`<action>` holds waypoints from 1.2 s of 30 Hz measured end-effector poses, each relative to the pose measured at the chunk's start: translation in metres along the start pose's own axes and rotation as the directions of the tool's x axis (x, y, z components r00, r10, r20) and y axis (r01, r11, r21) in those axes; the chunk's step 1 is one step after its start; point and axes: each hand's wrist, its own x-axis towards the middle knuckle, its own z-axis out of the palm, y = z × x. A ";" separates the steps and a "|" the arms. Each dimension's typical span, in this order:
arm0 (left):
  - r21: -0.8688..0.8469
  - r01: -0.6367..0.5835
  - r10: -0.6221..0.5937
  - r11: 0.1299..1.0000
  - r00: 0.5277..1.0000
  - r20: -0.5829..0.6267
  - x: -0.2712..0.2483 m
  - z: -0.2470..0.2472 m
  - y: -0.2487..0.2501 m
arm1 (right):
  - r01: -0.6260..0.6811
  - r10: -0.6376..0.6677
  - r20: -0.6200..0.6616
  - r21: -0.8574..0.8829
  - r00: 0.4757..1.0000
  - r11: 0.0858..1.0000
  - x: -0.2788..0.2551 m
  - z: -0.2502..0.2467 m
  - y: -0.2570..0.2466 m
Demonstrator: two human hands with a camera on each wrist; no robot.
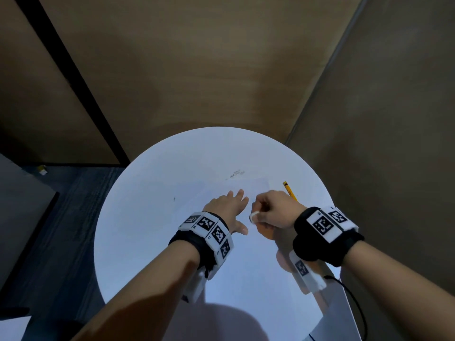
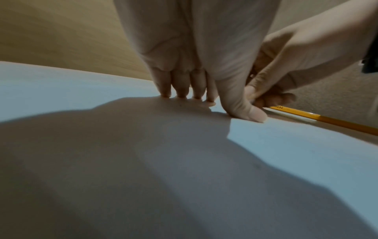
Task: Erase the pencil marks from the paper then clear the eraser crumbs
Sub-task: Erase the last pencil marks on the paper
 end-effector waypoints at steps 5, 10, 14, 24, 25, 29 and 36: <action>-0.066 0.013 -0.013 0.998 1.000 -0.012 0.004 0.007 -0.006 | -0.024 0.022 -0.162 -0.011 0.986 1.000 0.009 -0.003 0.000; -0.107 -0.075 0.075 0.991 0.997 -0.004 0.001 0.014 -0.009 | 0.011 -0.011 -0.016 -0.013 1.000 1.000 -0.002 0.004 0.000; -0.021 -0.061 0.061 0.998 0.998 0.009 0.003 0.026 -0.013 | -0.015 0.015 -0.016 -0.007 1.000 1.000 -0.002 0.004 -0.002; 0.013 0.146 -0.145 0.989 0.989 -0.009 -0.012 0.037 -0.043 | -0.052 0.053 -0.019 0.038 0.998 0.998 -0.005 0.006 -0.001; 0.008 0.146 -0.146 0.989 0.989 -0.009 -0.012 0.037 -0.043 | -0.055 0.056 -0.017 0.030 0.998 0.998 -0.004 0.006 -0.002; 0.000 0.180 -0.180 0.984 0.983 -0.017 -0.012 0.038 -0.043 | -0.051 0.051 0.000 -0.060 0.999 0.997 0.001 0.004 -0.008; -0.004 0.215 -0.215 0.977 0.977 0.006 -0.019 0.040 -0.048 | 0.029 -0.031 -0.017 -0.069 0.999 0.997 0.015 0.005 -0.030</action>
